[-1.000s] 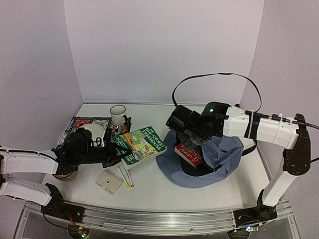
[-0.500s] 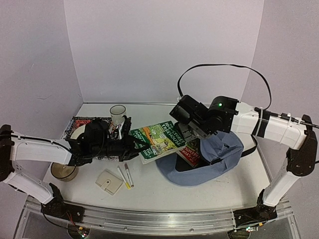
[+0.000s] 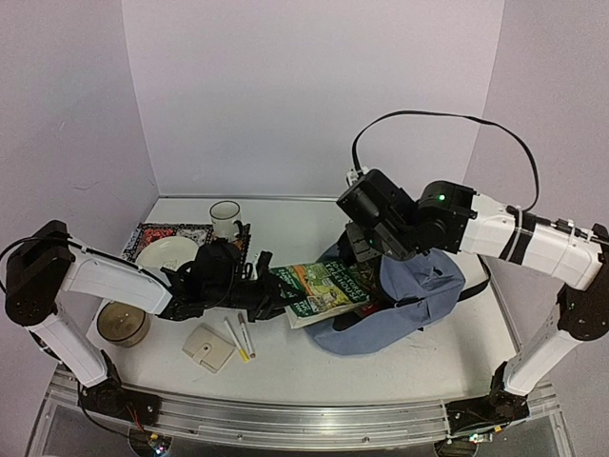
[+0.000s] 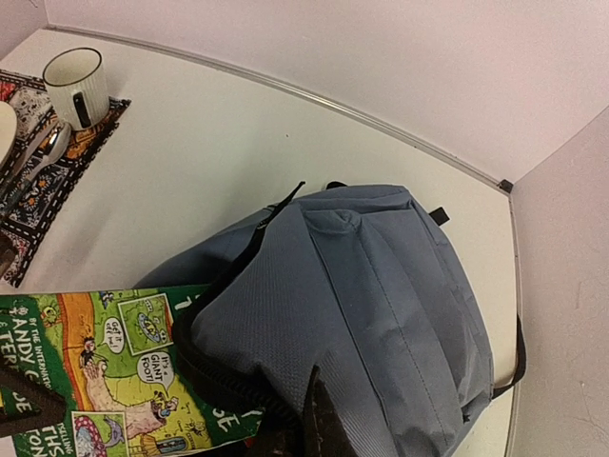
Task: Pack the student bag
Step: Place the book in the largest pocket of the bag.
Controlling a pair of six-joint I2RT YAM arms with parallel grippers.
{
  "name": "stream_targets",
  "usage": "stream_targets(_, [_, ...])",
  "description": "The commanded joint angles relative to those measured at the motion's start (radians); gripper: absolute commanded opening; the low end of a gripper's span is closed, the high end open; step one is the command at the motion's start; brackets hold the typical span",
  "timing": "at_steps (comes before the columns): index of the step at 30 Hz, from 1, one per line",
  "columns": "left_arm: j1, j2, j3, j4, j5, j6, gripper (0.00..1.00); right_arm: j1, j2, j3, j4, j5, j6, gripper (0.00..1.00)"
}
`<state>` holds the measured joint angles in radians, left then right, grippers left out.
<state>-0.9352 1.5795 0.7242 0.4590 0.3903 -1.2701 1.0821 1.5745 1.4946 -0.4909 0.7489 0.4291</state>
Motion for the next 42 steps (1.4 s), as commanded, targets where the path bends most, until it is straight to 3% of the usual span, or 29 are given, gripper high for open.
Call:
stream_targets(1, [-0.002, -0.002, 0.067, 0.201, 0.015, -0.012, 0.00, 0.004, -0.067, -0.009, 0.109, 0.017, -0.017, 0.00])
stream_targets(9, [-0.002, 0.021, 0.174, 0.261, 0.034, 0.014, 0.00, 0.003, -0.068, -0.036, 0.137, -0.024, -0.010, 0.00])
stream_targets(14, [-0.002, 0.155, 0.239, 0.269, 0.031, -0.029, 0.00, 0.003, -0.073, -0.042, 0.158, -0.062, -0.012, 0.00])
stream_targets(26, [-0.001, 0.293, 0.235, 0.276, -0.126, -0.059, 0.00, 0.003, -0.087, -0.065, 0.191, -0.108, -0.021, 0.00])
stream_targets(42, [-0.050, 0.489, 0.534, 0.275, -0.181, -0.035, 0.02, 0.002, -0.053, -0.044, 0.229, -0.180, -0.038, 0.00])
